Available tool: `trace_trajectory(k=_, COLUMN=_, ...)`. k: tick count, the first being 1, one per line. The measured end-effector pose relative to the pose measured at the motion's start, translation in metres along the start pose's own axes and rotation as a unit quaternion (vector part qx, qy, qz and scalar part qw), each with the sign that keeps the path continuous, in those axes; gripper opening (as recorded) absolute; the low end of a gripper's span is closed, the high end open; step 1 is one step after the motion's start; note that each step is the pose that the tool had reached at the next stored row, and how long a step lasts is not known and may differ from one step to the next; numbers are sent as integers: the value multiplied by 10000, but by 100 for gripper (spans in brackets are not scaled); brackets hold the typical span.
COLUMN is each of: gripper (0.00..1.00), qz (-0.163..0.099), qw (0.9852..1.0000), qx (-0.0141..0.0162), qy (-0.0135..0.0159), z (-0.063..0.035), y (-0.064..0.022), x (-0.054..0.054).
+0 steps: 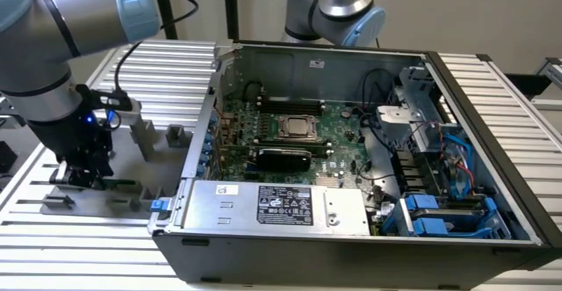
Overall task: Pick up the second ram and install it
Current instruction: 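Pick up the second ram and move it above second insertion slot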
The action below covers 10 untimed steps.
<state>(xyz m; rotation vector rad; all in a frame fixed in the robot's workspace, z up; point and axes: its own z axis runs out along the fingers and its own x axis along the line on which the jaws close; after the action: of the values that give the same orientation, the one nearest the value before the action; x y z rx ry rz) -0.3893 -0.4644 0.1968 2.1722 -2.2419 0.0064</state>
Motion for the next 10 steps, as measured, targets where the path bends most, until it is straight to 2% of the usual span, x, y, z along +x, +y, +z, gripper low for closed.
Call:
trace_trajectory(k=7, gripper=100, qz=1, qw=10000, qx=1, qy=57, z=33, y=7, x=-1)
trace_trajectory(k=8, gripper=0, qz=1, qw=10000, qx=0, qy=63, z=34, y=7, x=-1)
trace_trajectory(k=10, gripper=0, qz=1, qw=10000, qx=1, qy=68, z=35, y=7, x=-1)
